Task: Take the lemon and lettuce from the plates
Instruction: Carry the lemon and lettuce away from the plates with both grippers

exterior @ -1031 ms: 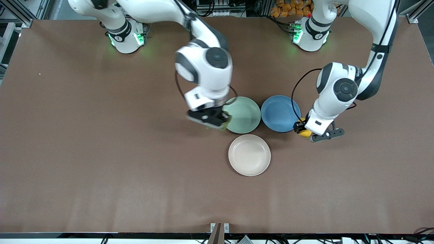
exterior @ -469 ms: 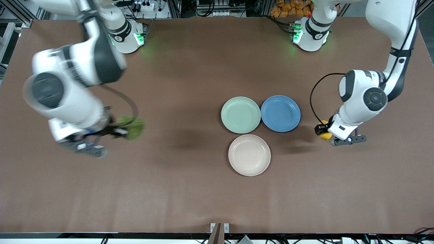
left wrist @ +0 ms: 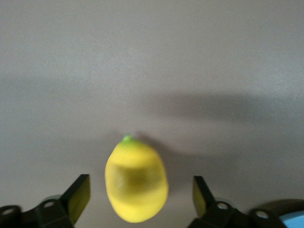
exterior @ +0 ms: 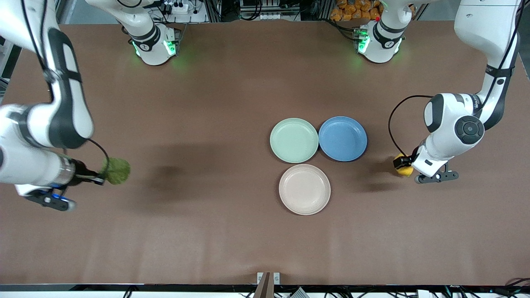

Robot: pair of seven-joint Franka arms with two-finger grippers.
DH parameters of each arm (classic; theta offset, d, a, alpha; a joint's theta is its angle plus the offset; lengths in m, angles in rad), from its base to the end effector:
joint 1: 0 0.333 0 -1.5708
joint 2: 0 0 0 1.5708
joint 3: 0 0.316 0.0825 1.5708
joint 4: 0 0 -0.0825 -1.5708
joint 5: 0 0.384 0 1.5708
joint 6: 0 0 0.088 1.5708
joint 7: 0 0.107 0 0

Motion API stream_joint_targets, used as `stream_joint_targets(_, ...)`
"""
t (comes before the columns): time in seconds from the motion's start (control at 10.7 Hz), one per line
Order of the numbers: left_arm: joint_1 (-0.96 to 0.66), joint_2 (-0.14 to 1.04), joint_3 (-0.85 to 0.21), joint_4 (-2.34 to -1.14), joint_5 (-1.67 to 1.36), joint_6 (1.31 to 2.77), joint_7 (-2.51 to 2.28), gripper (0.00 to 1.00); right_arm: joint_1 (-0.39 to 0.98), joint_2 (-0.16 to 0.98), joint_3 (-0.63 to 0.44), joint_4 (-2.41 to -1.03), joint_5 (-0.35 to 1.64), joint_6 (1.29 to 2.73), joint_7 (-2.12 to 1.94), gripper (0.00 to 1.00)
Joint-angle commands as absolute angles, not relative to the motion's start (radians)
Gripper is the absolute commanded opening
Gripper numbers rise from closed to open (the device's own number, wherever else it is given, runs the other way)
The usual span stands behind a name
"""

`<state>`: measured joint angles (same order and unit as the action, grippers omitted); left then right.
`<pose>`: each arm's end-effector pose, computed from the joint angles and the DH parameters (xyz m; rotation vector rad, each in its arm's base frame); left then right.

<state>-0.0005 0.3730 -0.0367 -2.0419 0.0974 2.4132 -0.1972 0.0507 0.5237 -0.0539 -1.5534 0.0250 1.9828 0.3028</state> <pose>0.5962 -0.0211 0.2580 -3.0873 -0.1387 -0.0077 0.6828 0.0044 0.3369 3.0819 -0.4834 -0.1432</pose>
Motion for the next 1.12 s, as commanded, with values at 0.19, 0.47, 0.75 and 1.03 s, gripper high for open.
stream_joint_targets(0.19, -0.009, 0.304, -0.08, -2.057, 0.114, 2.373, -0.218, 1.0, 0.121, 0.565, -0.038, -1.779, 0.04, 2.31, 0.308, 0.0)
stream_joint_targets(0.47, -0.002, 0.194, -0.138, -2.127, 0.097, 2.316, -0.304, 1.0, 0.106, 0.555, -0.038, -1.801, 0.028, 2.296, 0.308, 0.0)
stream_joint_targets(0.75, -0.002, 0.031, -0.156, -2.258, -0.007, 2.318, -0.305, 1.0, 0.068, 0.525, -0.04, -1.863, 0.025, 2.309, 0.322, 0.0)
stream_joint_targets(1.03, -0.003, -0.032, -0.179, -2.287, -0.044, 2.315, -0.314, 1.0, 0.042, 0.502, -0.043, -1.864, 0.023, 2.293, 0.319, 0.86)
